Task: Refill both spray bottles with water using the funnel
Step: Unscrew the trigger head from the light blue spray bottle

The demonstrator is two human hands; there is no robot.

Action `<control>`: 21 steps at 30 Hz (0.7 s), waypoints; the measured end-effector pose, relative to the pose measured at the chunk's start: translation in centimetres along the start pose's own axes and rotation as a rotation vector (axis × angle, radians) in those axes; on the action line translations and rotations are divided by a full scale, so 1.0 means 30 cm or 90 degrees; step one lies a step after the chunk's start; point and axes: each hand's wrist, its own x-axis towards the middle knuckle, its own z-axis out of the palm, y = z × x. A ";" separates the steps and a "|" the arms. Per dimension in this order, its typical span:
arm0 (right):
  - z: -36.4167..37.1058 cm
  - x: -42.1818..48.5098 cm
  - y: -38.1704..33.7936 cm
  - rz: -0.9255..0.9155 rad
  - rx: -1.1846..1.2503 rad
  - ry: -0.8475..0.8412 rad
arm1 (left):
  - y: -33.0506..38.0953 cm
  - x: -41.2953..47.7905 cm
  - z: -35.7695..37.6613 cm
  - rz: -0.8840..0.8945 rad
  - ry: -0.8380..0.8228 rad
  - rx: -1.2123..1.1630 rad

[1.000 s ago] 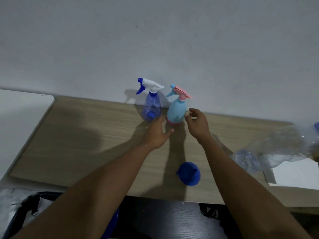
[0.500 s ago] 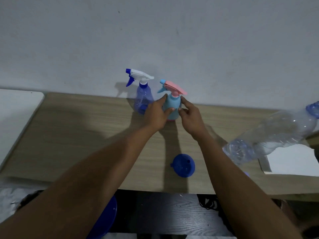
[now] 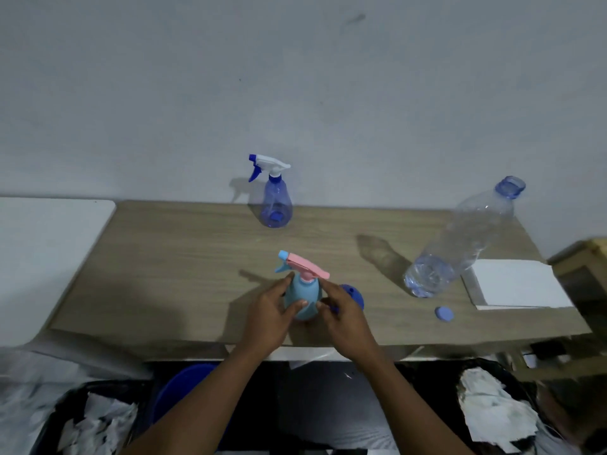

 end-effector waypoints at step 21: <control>0.099 0.028 -0.104 0.076 -0.008 0.205 | 0.017 -0.020 0.009 0.022 -0.007 0.102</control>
